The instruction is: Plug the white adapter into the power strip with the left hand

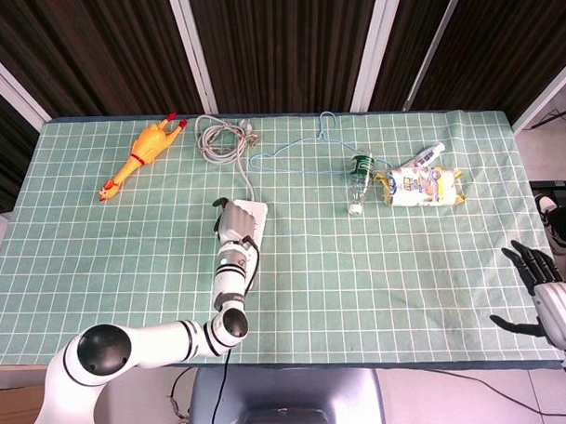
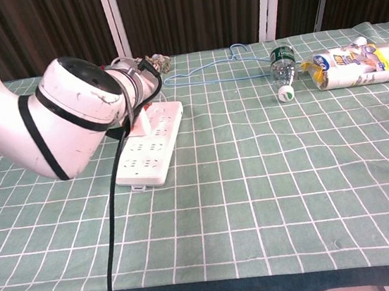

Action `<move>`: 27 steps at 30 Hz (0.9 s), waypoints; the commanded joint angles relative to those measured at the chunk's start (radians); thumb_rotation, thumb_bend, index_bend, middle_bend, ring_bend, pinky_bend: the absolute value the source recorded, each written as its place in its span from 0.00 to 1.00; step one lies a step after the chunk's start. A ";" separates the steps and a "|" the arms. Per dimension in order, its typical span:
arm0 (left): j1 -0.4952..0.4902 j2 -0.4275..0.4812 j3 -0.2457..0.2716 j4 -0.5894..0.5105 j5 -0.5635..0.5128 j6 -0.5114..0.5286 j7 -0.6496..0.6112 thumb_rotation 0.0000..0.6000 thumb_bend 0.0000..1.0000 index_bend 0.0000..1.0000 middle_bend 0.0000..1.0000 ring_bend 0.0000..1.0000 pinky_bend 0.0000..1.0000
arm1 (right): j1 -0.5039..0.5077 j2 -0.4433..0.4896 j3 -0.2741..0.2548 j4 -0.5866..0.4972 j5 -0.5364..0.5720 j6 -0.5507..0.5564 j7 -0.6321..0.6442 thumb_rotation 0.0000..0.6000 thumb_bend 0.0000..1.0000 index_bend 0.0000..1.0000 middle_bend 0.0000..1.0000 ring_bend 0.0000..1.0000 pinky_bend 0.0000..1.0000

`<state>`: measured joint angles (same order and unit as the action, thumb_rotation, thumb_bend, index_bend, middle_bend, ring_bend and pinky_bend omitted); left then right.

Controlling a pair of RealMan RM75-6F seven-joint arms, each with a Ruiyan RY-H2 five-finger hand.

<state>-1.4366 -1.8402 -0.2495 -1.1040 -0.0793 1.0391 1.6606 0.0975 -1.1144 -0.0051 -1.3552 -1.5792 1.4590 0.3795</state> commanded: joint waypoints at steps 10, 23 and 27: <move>0.017 -0.004 -0.032 -0.021 -0.025 0.039 0.020 1.00 0.32 0.22 0.30 0.26 0.25 | 0.001 0.000 0.003 -0.002 -0.005 0.003 0.001 1.00 0.00 0.00 0.05 0.00 0.11; 0.093 0.107 -0.068 -0.172 0.071 0.048 -0.115 1.00 0.32 0.00 0.06 0.06 0.20 | 0.003 0.003 0.006 -0.010 -0.009 0.005 -0.003 1.00 0.00 0.00 0.05 0.00 0.11; 0.178 0.220 -0.070 -0.352 0.229 0.050 -0.292 1.00 0.31 0.06 0.09 0.09 0.19 | 0.009 0.005 0.008 -0.016 -0.014 0.003 -0.007 1.00 0.00 0.00 0.05 0.00 0.11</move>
<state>-1.3253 -1.7062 -0.3134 -1.3336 0.0332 1.0850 1.4935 0.1064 -1.1091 0.0026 -1.3713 -1.5926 1.4622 0.3728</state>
